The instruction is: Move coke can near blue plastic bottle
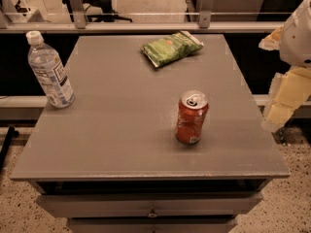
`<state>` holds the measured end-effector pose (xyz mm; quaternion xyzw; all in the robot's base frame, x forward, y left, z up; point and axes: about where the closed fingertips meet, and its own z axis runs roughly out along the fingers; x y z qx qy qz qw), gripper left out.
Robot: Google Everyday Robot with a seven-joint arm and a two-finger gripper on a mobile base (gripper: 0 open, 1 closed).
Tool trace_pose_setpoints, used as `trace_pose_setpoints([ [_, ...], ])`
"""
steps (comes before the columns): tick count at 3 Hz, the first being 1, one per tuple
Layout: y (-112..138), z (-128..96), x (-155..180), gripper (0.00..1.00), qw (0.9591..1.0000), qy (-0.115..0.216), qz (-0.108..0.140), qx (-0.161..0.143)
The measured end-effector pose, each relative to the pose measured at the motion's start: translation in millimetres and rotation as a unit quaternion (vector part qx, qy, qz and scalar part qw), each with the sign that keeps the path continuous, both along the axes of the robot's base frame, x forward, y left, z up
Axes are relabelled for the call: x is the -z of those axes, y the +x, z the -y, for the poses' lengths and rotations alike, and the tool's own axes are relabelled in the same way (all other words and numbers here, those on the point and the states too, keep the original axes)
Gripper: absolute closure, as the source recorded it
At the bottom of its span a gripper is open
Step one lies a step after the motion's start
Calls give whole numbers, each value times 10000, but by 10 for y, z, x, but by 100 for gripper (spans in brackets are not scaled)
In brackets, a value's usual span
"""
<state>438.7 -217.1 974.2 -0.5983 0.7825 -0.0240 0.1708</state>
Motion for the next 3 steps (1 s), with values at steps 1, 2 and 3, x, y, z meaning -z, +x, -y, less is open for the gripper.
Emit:
trace_pose_setpoints([
  [1,25,-66,108,0,9989,471,7,-10],
  [2,69,-199,289,0,9924,1224,18,-90],
  [3,115,-434,431,0,9759,2168,15,-242],
])
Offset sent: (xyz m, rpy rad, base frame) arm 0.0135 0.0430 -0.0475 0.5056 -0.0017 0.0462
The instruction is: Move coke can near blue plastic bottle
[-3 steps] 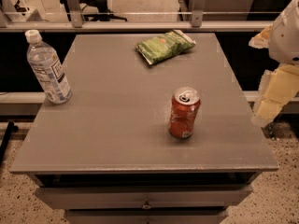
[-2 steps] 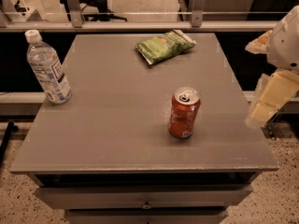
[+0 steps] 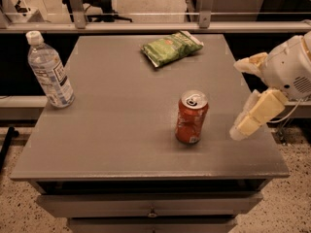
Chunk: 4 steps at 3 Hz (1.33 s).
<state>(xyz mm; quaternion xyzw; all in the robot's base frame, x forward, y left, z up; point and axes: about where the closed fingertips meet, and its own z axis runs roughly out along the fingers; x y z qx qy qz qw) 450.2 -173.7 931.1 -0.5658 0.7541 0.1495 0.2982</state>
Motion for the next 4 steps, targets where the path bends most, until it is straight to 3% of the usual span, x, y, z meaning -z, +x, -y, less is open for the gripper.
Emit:
trace_pose_setpoints([
  [1,27,-246,178,0,9956,924,25,-174],
  [2,3,-451,355,0,9867,1599,50,-302],
  [3,-32,-602,490,1,9728,2275,219,-362],
  [4,-55,-687,516,22,9636,2618,417,-343],
])
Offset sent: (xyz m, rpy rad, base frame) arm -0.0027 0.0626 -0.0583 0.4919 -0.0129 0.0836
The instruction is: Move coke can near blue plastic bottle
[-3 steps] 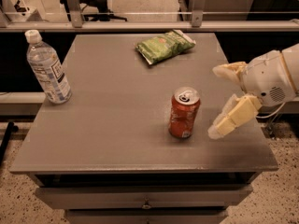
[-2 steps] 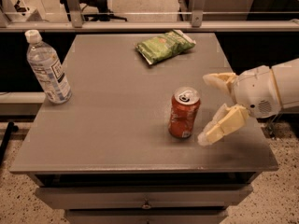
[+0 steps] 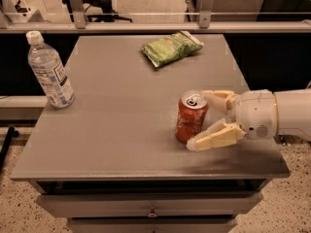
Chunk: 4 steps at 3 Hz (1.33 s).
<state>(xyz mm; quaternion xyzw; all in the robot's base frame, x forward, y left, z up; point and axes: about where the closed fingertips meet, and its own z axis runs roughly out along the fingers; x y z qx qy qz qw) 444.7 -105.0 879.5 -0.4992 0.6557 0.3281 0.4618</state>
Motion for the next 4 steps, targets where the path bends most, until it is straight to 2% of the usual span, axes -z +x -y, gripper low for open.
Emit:
trace_pose_setpoints([
  [1,-16,-12,13,46,9997,200,119,118],
  [2,-9,-43,5,69,9993,289,109,187],
  [3,17,-54,-166,92,9990,341,194,234],
  [4,15,-69,-170,100,9990,336,201,219],
])
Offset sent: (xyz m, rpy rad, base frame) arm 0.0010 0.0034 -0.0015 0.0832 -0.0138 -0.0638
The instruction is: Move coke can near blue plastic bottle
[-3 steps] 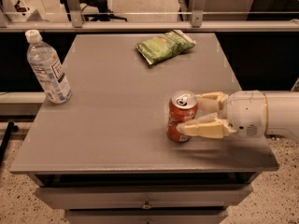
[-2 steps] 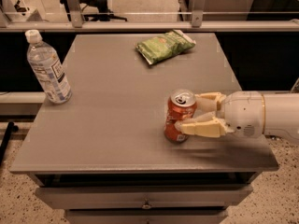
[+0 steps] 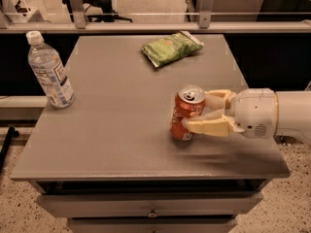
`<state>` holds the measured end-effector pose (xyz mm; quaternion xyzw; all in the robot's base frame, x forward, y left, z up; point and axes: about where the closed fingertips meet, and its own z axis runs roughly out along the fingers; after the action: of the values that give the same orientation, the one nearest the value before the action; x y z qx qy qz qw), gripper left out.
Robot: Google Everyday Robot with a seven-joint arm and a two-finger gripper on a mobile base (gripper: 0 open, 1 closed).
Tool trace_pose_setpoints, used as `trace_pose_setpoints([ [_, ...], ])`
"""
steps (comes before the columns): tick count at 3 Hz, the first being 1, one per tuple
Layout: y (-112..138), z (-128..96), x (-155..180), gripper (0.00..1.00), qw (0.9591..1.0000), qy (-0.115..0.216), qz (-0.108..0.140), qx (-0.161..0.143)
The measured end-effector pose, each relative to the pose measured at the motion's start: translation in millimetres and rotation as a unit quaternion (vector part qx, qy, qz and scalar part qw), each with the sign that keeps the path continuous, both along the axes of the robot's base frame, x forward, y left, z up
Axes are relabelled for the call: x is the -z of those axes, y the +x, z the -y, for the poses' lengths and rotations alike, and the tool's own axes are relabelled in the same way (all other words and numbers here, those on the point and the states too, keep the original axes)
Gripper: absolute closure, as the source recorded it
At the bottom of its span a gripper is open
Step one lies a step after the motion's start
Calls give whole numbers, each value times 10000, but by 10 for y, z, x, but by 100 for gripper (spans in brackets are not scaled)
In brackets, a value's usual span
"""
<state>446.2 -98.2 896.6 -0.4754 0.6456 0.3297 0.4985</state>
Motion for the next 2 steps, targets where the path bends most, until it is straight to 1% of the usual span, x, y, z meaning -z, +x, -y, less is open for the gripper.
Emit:
trace_pose_setpoints([
  [1,0,-1,0,100,10000,0,0,-1],
  [2,19,-152,-36,100,9999,-9,35,-94],
])
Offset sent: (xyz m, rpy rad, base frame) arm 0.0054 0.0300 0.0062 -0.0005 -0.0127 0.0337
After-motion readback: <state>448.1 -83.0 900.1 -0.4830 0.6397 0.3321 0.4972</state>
